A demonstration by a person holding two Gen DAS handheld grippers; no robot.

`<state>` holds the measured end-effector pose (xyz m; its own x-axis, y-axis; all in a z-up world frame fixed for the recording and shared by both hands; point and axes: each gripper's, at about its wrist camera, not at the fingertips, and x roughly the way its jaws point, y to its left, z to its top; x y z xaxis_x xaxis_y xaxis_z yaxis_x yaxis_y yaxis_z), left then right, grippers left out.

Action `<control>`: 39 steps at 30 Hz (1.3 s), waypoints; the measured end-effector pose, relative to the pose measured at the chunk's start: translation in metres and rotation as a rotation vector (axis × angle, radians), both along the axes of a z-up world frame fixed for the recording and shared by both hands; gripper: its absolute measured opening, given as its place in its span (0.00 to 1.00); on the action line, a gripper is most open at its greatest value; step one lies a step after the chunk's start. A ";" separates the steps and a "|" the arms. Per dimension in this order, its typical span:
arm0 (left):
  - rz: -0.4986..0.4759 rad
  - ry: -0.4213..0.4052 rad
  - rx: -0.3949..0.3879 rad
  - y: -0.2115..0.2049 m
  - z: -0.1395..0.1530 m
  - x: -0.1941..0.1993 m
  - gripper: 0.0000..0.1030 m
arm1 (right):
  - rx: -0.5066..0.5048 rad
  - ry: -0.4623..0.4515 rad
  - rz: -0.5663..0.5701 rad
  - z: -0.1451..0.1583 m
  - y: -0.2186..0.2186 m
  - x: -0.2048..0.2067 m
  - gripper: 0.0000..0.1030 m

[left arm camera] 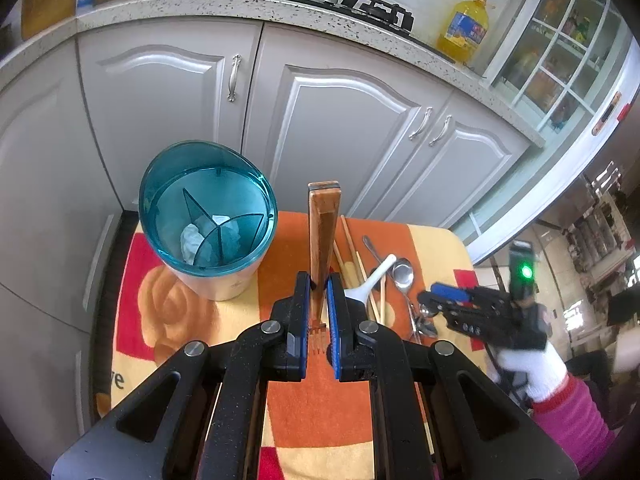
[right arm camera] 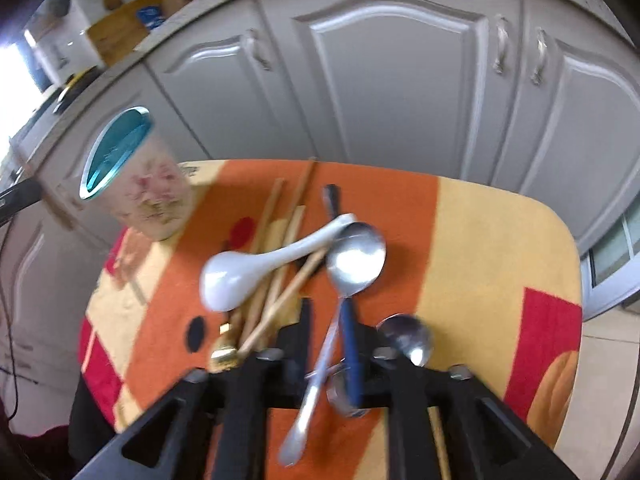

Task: Organize utensils
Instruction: 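Lift the fork with the left tool while the right tool lifts the metal spoon, then lower the fork into the cup with the left tool while the right tool drops the spoon in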

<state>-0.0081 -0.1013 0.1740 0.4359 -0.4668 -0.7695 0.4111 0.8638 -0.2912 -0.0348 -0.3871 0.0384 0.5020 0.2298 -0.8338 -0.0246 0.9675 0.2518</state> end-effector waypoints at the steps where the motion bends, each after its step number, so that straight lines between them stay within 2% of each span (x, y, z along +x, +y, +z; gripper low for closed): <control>1: 0.001 0.002 0.000 0.000 0.000 0.000 0.07 | 0.027 0.008 -0.008 -0.003 -0.006 0.006 0.38; 4: 0.004 0.009 0.005 0.000 0.000 0.001 0.07 | 0.086 0.015 0.001 -0.010 -0.020 0.022 0.38; 7: 0.007 0.017 0.012 -0.001 0.000 0.003 0.07 | 0.093 0.032 0.016 -0.024 -0.028 0.038 0.36; 10: 0.013 0.018 0.024 -0.002 0.000 0.005 0.07 | 0.102 0.024 0.054 -0.033 -0.028 0.049 0.24; 11: 0.016 0.019 0.025 -0.002 0.000 0.006 0.07 | 0.117 0.016 0.061 -0.033 -0.030 0.051 0.12; 12: 0.018 0.021 0.023 -0.002 0.002 0.007 0.07 | 0.138 0.009 0.067 -0.033 -0.030 0.052 0.06; 14: 0.019 0.019 0.019 0.000 0.003 0.007 0.07 | 0.162 0.002 0.088 -0.028 -0.028 0.051 0.02; 18: 0.028 0.013 0.009 0.002 0.007 0.007 0.07 | 0.131 -0.023 0.132 -0.010 -0.022 0.039 0.01; 24: 0.033 0.006 -0.023 0.012 0.021 0.005 0.07 | 0.103 -0.108 0.152 0.032 -0.013 0.011 0.01; 30: 0.058 -0.046 -0.061 0.032 0.057 0.006 0.07 | 0.120 -0.234 0.192 0.094 0.002 -0.002 0.01; 37: 0.124 -0.132 -0.057 0.053 0.097 0.030 0.07 | 0.146 -0.397 0.234 0.173 0.048 0.023 0.01; 39: 0.162 -0.169 -0.029 0.058 0.103 0.041 0.07 | 0.150 -0.431 0.236 0.188 0.065 0.036 0.01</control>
